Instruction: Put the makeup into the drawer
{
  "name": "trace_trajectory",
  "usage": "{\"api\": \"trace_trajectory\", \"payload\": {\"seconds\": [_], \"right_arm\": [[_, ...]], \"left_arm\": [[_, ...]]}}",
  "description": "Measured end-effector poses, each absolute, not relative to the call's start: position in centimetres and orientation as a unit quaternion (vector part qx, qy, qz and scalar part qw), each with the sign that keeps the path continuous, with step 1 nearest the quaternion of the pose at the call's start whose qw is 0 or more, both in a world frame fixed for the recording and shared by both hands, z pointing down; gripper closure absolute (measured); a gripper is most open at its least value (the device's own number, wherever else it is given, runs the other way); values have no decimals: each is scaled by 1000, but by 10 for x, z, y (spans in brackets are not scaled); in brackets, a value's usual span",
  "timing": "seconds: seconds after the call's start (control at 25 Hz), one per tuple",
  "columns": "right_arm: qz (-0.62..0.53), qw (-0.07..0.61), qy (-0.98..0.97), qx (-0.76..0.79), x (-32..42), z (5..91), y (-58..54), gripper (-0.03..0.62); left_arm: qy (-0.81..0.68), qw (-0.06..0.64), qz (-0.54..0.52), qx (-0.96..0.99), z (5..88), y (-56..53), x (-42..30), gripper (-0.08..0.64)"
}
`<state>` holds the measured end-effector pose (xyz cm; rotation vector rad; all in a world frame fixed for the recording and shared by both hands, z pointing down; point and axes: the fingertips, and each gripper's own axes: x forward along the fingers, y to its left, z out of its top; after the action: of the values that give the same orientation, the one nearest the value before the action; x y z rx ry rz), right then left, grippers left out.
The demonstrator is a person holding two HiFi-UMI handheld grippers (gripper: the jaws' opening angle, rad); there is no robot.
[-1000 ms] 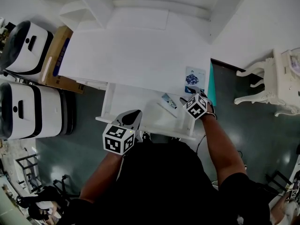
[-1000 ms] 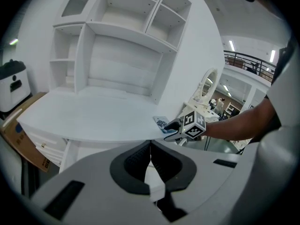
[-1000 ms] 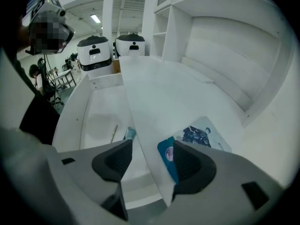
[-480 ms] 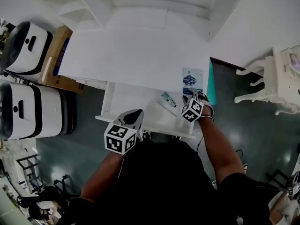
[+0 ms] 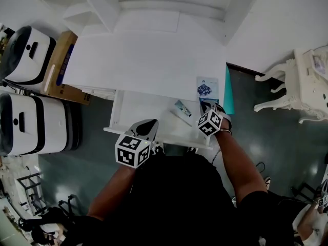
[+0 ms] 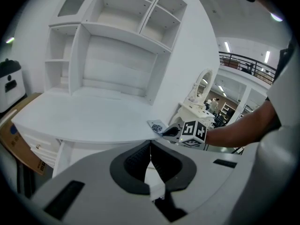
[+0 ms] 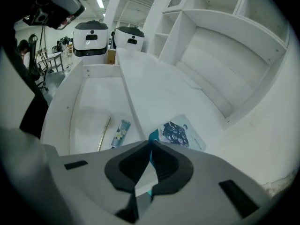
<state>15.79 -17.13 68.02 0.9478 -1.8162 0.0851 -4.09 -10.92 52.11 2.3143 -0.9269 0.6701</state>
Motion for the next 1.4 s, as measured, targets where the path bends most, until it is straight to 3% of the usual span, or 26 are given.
{"api": "trace_trajectory", "payload": {"seconds": [0.12,0.36,0.76,1.0,1.4], "right_arm": [[71,487,-762,421,162,668,-172,560],[181,357,-770,497,174,626,-179,565],[203,247,-778,541,190,548,-171,566],[241,215,-799,507,169,533,-143,566],[267,224,-820,454,127,542,-96,565]], "left_arm": [[-343,274,247,864,520,-109,-42,549],[-338,267,246,868,517,-108,-47,549],[-319,256,242,880,511,-109,-37,549],[-309,260,245,881,517,-110,-31,549],[-314,269,245,877,523,-110,-36,549]]}}
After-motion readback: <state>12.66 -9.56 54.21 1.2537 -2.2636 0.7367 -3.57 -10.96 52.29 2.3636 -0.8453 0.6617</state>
